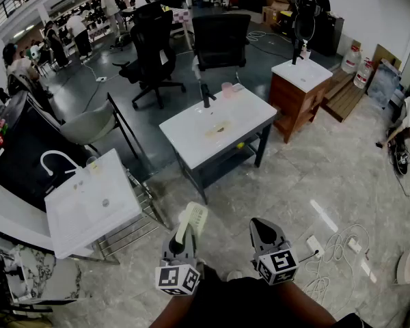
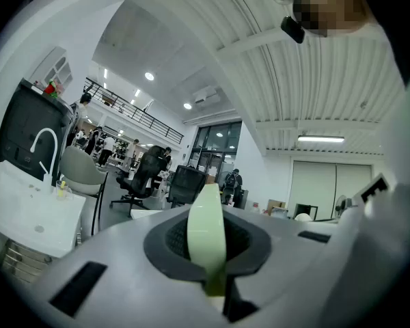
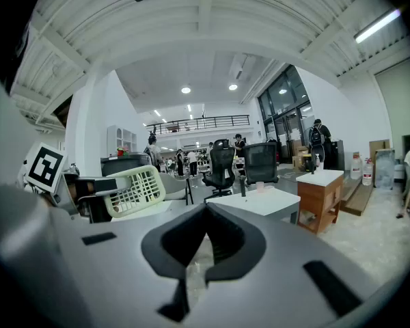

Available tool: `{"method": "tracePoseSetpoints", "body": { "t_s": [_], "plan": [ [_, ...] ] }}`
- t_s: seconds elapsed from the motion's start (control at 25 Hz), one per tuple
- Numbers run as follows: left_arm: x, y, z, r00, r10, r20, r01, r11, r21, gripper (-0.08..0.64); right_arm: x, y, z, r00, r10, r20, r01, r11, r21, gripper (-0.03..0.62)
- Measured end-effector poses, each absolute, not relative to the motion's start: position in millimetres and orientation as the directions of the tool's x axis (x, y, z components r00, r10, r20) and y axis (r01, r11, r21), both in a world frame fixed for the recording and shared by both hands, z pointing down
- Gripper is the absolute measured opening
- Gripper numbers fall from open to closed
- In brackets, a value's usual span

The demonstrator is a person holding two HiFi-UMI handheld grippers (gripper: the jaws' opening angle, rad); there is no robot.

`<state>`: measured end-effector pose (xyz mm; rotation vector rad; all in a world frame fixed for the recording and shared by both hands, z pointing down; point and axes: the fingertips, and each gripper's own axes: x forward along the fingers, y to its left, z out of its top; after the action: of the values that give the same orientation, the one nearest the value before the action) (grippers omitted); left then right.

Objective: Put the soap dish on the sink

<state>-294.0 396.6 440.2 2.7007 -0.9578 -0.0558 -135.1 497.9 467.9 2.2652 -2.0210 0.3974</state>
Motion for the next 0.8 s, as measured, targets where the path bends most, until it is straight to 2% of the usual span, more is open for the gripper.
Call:
{"method": "tracePoseSetpoints", "body": {
  "t_s": [0.28, 0.8],
  "plan": [
    [-286.7, 409.7, 446.5, 0.786, -0.615, 0.062, -0.606, -0.746, 0.276, 0.021, -123.8, 509.1, 471.3, 0.097, -0.969, 0.228, -0.971, -0.142, -0.192, -0.002],
    [-261.5, 378.0, 466.7, 0.797, -0.593, 0.114, -0.599, -0.750, 0.280, 0.021, -99.5, 480.8, 497.3, 0.096, -0.956, 0.276, -0.971, -0.151, -0.186, -0.002]
  ]
}}
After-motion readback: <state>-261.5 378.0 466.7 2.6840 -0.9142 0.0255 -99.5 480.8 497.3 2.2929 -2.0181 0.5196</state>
